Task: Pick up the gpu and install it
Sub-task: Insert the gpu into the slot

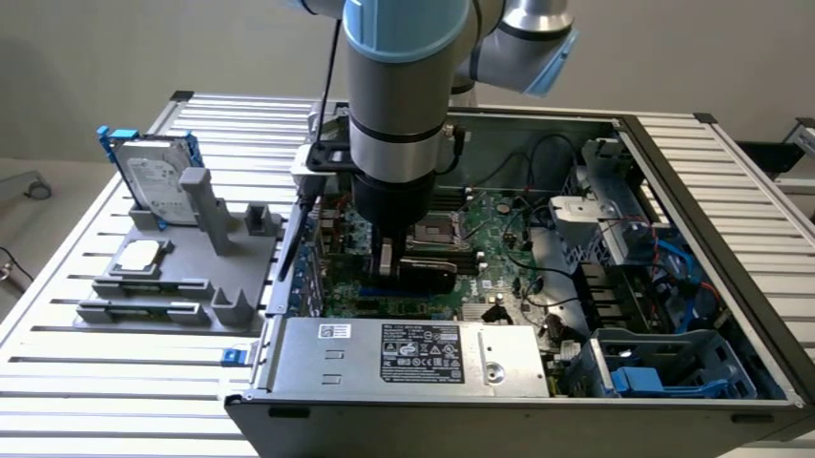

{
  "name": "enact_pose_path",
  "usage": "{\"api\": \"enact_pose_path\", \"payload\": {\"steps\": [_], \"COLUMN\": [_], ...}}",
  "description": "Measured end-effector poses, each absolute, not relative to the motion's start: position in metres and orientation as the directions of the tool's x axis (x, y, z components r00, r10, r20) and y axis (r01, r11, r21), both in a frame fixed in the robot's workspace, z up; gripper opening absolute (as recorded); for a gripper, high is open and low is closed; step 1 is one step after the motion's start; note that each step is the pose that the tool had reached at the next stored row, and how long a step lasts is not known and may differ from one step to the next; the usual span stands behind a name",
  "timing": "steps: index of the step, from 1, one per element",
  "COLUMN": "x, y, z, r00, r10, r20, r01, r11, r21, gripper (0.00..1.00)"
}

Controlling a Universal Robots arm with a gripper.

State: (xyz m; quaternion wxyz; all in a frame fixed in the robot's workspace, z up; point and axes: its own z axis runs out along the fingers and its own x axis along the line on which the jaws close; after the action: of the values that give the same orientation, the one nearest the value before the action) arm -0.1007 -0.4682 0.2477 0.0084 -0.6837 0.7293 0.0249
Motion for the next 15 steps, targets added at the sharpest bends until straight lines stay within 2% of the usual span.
{"api": "enact_pose_path", "payload": {"steps": [15], "x": [-0.1007], "y": [-0.4682], "z": [0.2451], "r00": [-0.065], "r10": [-0.997], "r20": [-0.046], "r01": [-0.998], "r11": [0.064], "r21": [0.022], "gripper": [0.29]}}
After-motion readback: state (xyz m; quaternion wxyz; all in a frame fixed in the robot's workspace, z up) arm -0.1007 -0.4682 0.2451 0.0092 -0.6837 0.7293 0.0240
